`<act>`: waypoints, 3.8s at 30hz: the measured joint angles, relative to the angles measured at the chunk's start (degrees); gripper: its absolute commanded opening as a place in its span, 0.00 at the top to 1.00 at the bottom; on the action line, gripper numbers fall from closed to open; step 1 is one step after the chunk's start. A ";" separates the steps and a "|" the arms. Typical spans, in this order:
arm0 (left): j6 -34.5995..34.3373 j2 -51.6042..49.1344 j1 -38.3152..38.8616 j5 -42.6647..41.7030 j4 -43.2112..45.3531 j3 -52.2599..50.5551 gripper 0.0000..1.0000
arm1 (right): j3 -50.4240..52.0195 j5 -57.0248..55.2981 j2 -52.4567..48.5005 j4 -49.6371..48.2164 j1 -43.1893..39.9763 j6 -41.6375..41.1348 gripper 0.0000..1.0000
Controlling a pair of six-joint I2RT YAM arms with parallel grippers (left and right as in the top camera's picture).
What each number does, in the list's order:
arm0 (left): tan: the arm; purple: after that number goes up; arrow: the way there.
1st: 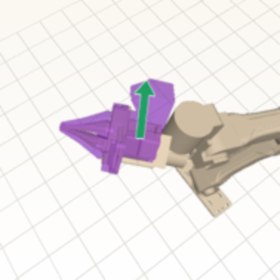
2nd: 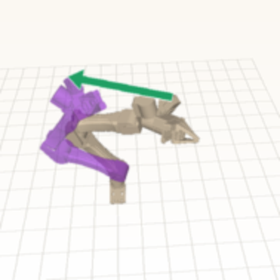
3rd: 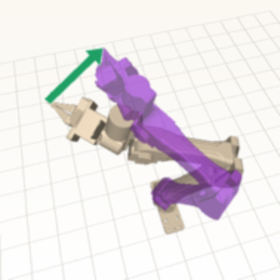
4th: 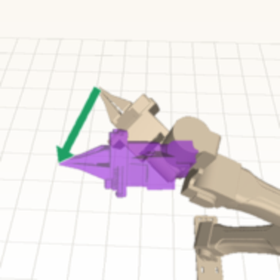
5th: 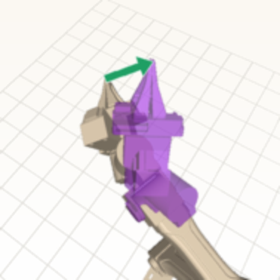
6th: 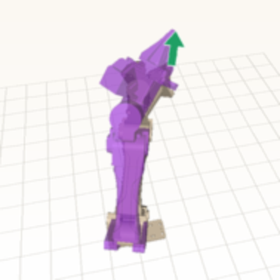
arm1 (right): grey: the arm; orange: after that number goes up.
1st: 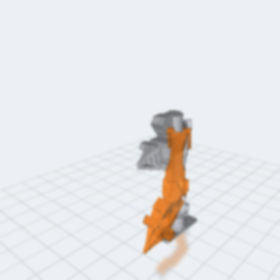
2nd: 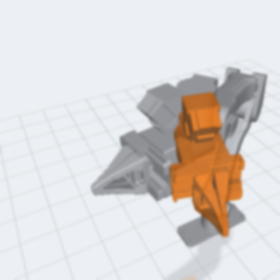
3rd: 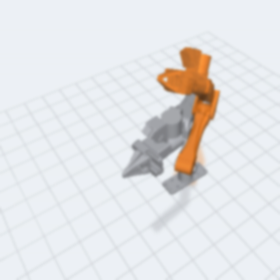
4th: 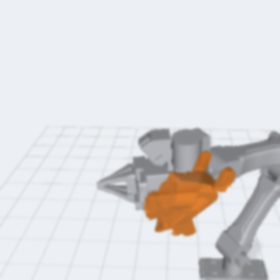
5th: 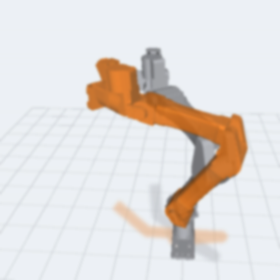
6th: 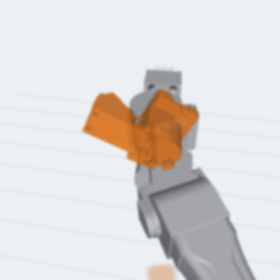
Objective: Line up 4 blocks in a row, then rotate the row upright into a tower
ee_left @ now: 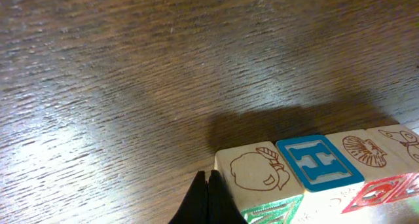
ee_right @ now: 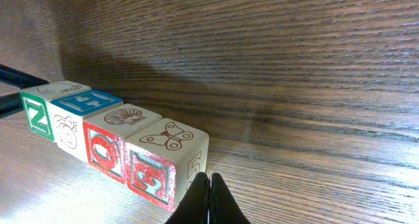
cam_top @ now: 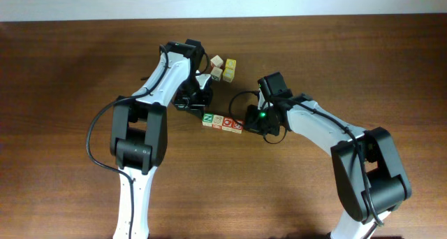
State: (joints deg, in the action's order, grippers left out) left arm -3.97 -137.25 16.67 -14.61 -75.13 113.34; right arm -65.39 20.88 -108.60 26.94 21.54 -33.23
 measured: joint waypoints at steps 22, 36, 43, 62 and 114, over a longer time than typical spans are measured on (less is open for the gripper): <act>-1.53 3.02 -0.57 0.22 0.94 -3.34 1.00 | 0.00 -0.02 -0.04 0.00 0.00 -0.02 0.96; -1.42 3.02 0.42 -2.78 1.07 -3.34 1.00 | 0.00 -0.09 -0.11 0.15 -0.02 0.02 0.96; -1.42 3.02 0.42 -2.80 1.07 -3.34 1.00 | 0.24 -0.04 -0.11 0.15 -0.02 0.00 0.96; -1.42 3.02 0.17 -1.42 1.01 -3.34 1.00 | 0.96 1.70 -1.33 -3.63 -0.13 4.33 0.96; -1.05 3.02 -0.42 7.10 0.02 -3.39 1.00 | -8.66 -3.56 2.08 4.35 6.95 8.07 0.96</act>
State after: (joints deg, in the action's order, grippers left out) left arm -5.02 -134.23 16.25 -7.51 -75.11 109.95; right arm -74.04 17.32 -106.52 31.29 28.49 -25.17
